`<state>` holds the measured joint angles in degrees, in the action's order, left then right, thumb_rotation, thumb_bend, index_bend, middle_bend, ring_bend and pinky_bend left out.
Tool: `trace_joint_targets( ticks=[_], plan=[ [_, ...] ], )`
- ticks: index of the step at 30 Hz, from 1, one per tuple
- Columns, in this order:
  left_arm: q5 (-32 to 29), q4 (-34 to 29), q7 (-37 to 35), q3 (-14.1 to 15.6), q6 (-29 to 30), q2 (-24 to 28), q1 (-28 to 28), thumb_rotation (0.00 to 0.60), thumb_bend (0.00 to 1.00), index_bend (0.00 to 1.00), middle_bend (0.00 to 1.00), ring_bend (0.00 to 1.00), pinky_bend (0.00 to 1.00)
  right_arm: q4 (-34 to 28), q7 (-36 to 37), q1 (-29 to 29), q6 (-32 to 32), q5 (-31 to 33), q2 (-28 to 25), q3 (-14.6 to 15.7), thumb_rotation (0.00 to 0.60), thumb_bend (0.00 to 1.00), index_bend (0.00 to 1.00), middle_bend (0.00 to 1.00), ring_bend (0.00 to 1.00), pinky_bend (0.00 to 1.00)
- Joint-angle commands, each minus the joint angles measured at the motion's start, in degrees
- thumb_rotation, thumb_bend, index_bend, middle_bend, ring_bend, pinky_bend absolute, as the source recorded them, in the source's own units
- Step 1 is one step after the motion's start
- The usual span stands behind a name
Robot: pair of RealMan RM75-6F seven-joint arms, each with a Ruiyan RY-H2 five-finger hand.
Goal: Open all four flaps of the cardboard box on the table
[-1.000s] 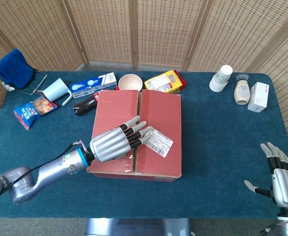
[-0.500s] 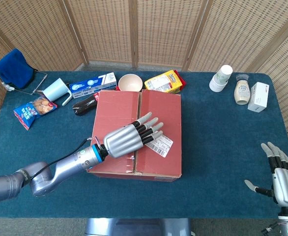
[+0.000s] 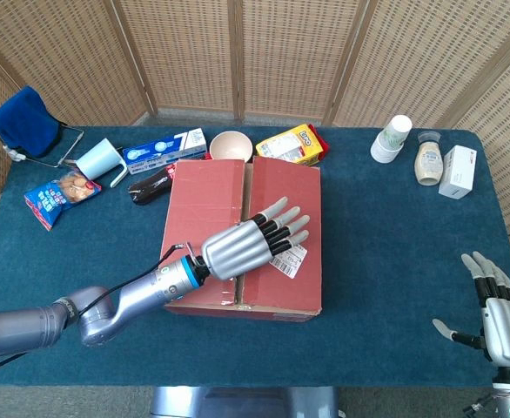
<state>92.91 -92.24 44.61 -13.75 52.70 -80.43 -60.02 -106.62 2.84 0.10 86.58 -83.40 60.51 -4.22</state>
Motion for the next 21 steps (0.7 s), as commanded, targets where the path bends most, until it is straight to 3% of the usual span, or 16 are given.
trace_joint_targets(
  ticks=[1, 9, 21],
  plan=[
    [-0.5, 0.4, -0.4, -0.5, 0.9, -0.8, -0.3, 0.600, 0.00, 0.02, 0.00, 0.00, 0.11, 0.0, 0.2, 0.0, 0.0, 0.0, -0.1, 0.0, 0.600, 0.08, 0.00, 0.00, 0.00, 0.00],
    [-1.7, 1.4, -1.2, -2.8, 2.7, -2.5, -1.8, 0.600, 0.00, 0.02, 0.00, 0.00, 0.11, 0.0, 0.4, 0.2, -0.5, 0.1, -0.1, 0.1, 0.600, 0.08, 0.00, 0.00, 0.00, 0.00],
    [-5.2, 9.9, -4.0, -7.4, 4.9, -12.2, -7.7, 0.600, 0.00, 0.02, 0.00, 0.00, 0.11, 0.5, 1.2, 0.6, -1.5, 1.0, -0.3, -0.1, 0.600, 0.08, 0.00, 0.00, 0.00, 0.00]
  ],
)
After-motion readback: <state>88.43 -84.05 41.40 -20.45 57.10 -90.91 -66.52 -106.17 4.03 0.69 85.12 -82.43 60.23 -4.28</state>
